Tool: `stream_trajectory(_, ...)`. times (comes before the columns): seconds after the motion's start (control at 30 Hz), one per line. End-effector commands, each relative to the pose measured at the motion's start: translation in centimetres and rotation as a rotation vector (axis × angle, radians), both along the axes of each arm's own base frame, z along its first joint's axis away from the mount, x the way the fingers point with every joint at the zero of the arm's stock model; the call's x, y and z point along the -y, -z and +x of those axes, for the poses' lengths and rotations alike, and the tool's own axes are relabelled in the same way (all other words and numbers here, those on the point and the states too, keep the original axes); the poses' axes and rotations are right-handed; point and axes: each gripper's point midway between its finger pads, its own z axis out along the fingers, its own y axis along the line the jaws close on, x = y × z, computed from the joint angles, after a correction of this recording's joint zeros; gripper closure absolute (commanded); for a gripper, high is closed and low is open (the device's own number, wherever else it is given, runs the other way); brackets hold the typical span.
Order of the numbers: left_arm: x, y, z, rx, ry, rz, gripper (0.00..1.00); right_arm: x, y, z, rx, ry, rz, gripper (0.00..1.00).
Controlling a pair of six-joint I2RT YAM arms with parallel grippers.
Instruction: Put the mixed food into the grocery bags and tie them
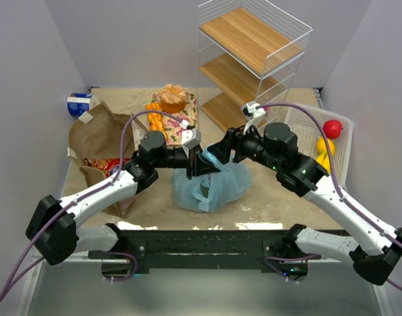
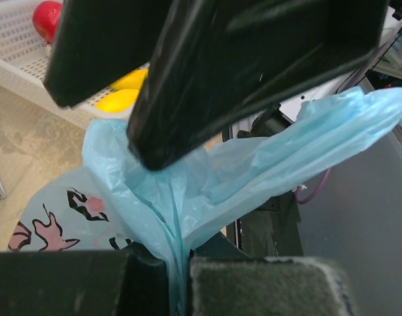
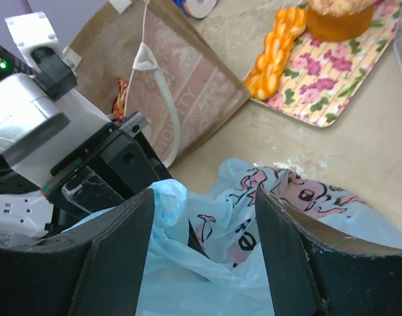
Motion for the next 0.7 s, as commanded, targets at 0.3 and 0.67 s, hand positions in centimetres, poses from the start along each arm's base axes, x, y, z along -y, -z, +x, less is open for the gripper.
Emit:
stream_trajectory(0.3,0.3,-1.1,-0.7,0.084,0.020,-0.018,1.00,-2.7,0.4,-1.6,-0.035,-0.134,0.174,0.73)
stream_trajectory(0.67,-1.9,-3.2,1.0,0.146,-0.172,0.028,0.31,-1.4,1.8,0.1,-0.065,-0.002,0.143,1.00)
